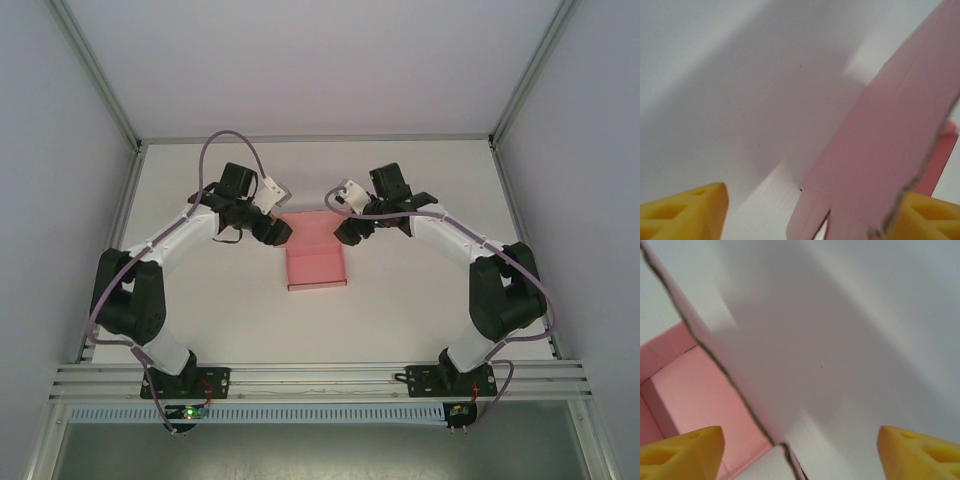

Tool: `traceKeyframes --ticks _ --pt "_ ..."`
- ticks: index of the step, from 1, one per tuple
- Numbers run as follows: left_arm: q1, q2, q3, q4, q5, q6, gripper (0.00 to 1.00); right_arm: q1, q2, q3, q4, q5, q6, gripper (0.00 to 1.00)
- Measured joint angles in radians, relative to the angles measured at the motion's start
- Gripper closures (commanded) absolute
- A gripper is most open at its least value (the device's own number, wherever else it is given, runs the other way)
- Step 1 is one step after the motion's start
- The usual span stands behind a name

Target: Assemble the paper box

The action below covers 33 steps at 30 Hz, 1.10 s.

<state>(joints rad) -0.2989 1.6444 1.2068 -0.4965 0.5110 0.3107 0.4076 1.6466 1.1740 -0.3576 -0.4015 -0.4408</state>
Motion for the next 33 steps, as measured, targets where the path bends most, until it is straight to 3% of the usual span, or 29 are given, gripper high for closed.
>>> traceKeyframes --ticks 4,7,12,19,27,33 --pt "0.0 0.036 0.021 -0.05 0.009 0.019 0.44 0.0 0.037 0.041 -0.035 0.011 -0.01 0.52" --pt "0.0 0.039 0.022 -0.072 0.009 0.029 0.58 0.0 0.068 0.064 -0.059 0.017 -0.008 0.65" --pt "0.0 0.039 0.024 -0.084 0.009 0.029 0.78 0.0 0.084 0.071 -0.089 0.028 -0.002 0.74" --pt "0.0 0.039 0.031 -0.089 0.008 0.023 0.98 0.003 0.084 0.075 -0.1 0.049 0.012 0.81" --pt "-0.017 0.039 0.035 -0.075 -0.055 -0.051 1.0 0.043 0.045 0.043 -0.077 0.119 0.1 0.99" --pt "-0.129 0.004 0.029 -0.022 -0.291 -0.244 1.0 0.11 -0.075 -0.124 0.075 0.28 0.316 1.0"
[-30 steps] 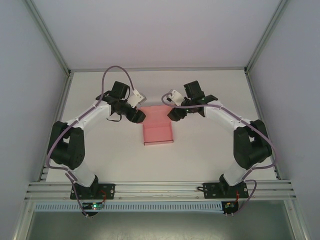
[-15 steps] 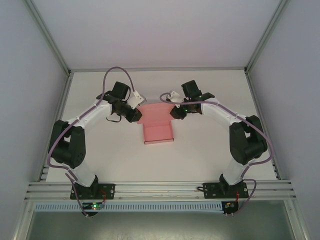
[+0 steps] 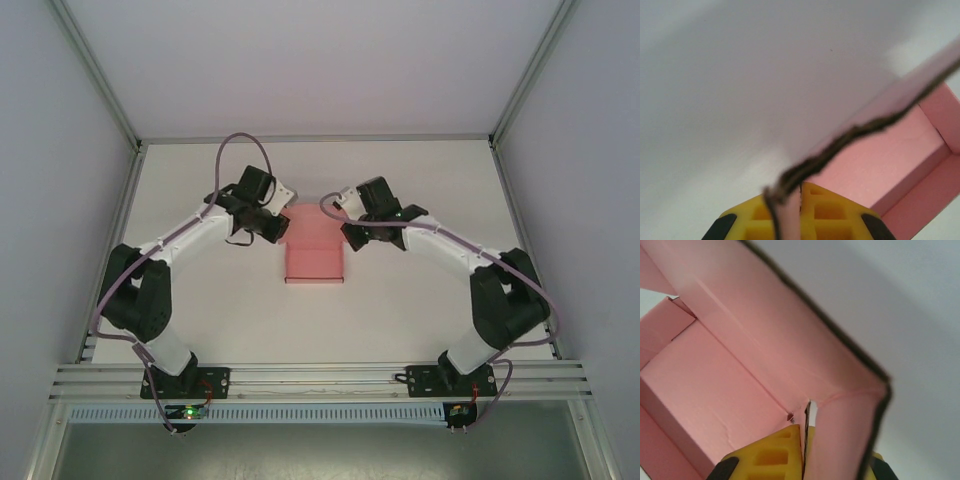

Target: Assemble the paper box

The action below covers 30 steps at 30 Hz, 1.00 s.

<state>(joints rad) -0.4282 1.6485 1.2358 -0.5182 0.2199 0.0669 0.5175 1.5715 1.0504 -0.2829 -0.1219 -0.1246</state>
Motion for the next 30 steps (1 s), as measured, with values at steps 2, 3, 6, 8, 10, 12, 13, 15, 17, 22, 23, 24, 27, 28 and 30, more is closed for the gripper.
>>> traceKeyframes --ticks 2,3,6,8,10,12,13,15,17,22,23,24,27,28,30 --pt "-0.039 -0.024 -0.002 0.01 -0.082 -0.084 1.0 0.02 -0.04 -0.054 0.069 0.051 0.087 1.0" --pt "-0.057 -0.039 -0.008 0.022 -0.128 -0.128 1.0 0.031 -0.052 -0.071 0.102 0.078 0.129 1.0" --pt "-0.113 -0.09 -0.053 0.089 -0.286 -0.265 1.0 0.074 -0.071 -0.107 0.216 0.181 0.246 0.98" --pt "-0.138 -0.108 -0.081 0.13 -0.363 -0.347 1.0 0.097 -0.077 -0.147 0.304 0.236 0.327 1.0" --pt "-0.159 -0.106 -0.098 0.171 -0.427 -0.415 1.0 0.115 -0.078 -0.196 0.397 0.27 0.414 1.0" --pt "-0.187 -0.093 -0.106 0.203 -0.492 -0.475 1.0 0.132 -0.077 -0.246 0.486 0.31 0.497 1.0" --pt "-0.201 -0.087 -0.108 0.219 -0.52 -0.501 1.0 0.142 -0.076 -0.266 0.523 0.334 0.531 1.0" --pt "-0.222 -0.074 -0.11 0.243 -0.571 -0.547 1.0 0.161 -0.068 -0.283 0.571 0.383 0.587 1.0" --pt "-0.234 -0.066 -0.121 0.282 -0.616 -0.588 1.0 0.176 -0.054 -0.286 0.614 0.426 0.637 1.0" --pt "-0.253 -0.065 -0.16 0.369 -0.681 -0.656 1.0 0.196 -0.026 -0.32 0.742 0.489 0.73 1.0" --pt "-0.253 -0.065 -0.167 0.379 -0.682 -0.663 1.0 0.199 -0.023 -0.328 0.76 0.496 0.735 1.0" --pt "-0.254 -0.063 -0.172 0.389 -0.683 -0.668 1.0 0.199 -0.021 -0.333 0.771 0.5 0.736 1.0" --pt "-0.259 -0.056 -0.196 0.423 -0.692 -0.678 1.0 0.199 -0.013 -0.335 0.788 0.503 0.729 1.0" --pt "-0.259 -0.056 -0.208 0.44 -0.693 -0.679 1.0 0.199 -0.009 -0.338 0.798 0.502 0.723 1.0" --pt "-0.259 -0.056 -0.225 0.461 -0.692 -0.679 1.0 0.199 -0.003 -0.344 0.808 0.499 0.71 1.0"
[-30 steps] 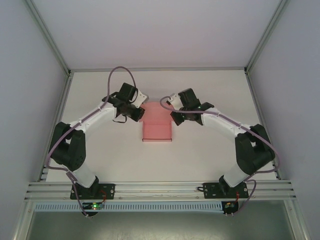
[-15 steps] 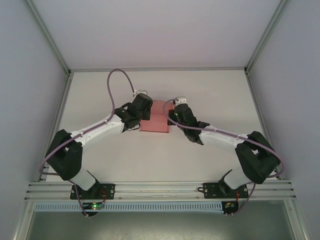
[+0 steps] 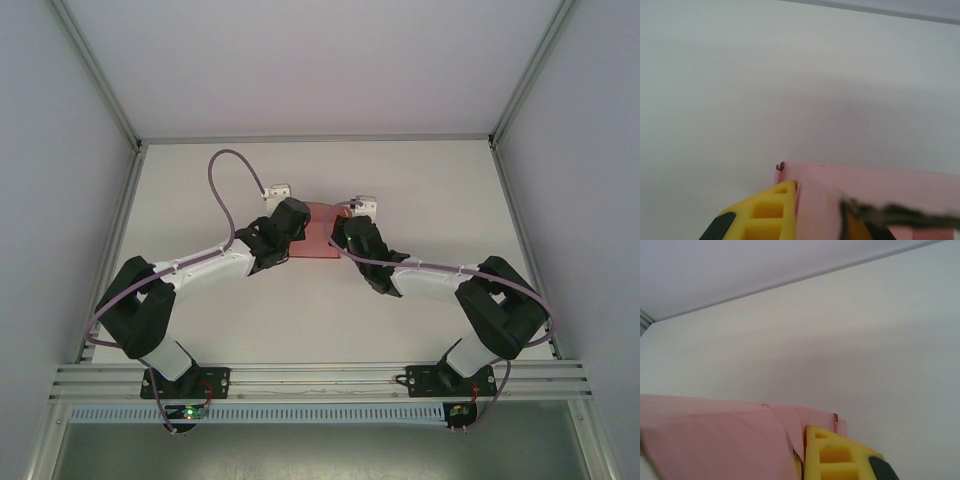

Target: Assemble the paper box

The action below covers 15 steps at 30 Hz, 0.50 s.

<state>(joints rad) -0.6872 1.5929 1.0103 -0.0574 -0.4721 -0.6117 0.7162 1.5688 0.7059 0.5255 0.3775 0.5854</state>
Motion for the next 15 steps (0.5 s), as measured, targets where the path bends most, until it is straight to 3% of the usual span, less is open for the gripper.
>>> traceKeyframes --ticks 12,15 --pt "-0.011 -0.003 -0.14 0.118 0.049 0.002 1.0 0.007 0.012 -0.1 0.071 -0.042 -0.098 1.0" --pt "-0.012 -0.02 -0.178 0.171 0.065 0.008 0.96 0.009 0.012 -0.136 0.134 -0.042 -0.121 1.0"
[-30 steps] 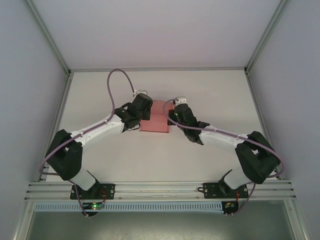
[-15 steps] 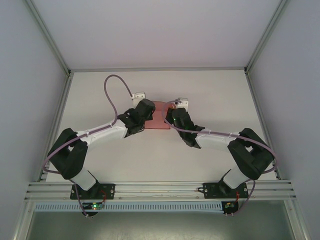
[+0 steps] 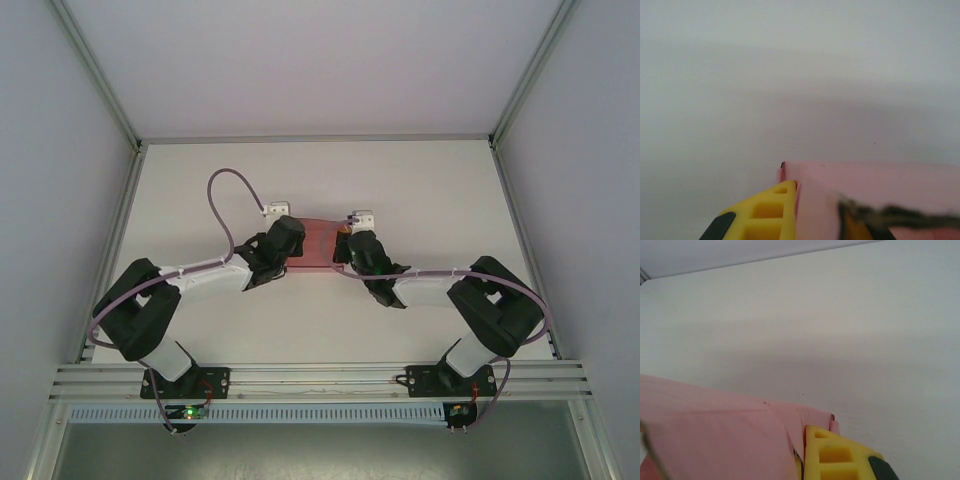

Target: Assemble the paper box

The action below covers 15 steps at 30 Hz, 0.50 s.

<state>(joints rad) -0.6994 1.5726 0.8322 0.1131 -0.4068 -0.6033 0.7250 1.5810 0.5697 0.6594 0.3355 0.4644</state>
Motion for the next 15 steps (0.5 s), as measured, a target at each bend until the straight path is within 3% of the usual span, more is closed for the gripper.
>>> traceKeyframes --ticks 3,15 --pt "-0.002 -0.014 -0.045 0.061 0.014 0.016 0.9 0.011 0.0 -0.03 0.05 0.006 -0.022 1.0" --pt "-0.035 -0.026 -0.126 0.127 0.037 0.019 0.84 0.071 0.0 -0.097 0.137 0.098 -0.053 1.0"
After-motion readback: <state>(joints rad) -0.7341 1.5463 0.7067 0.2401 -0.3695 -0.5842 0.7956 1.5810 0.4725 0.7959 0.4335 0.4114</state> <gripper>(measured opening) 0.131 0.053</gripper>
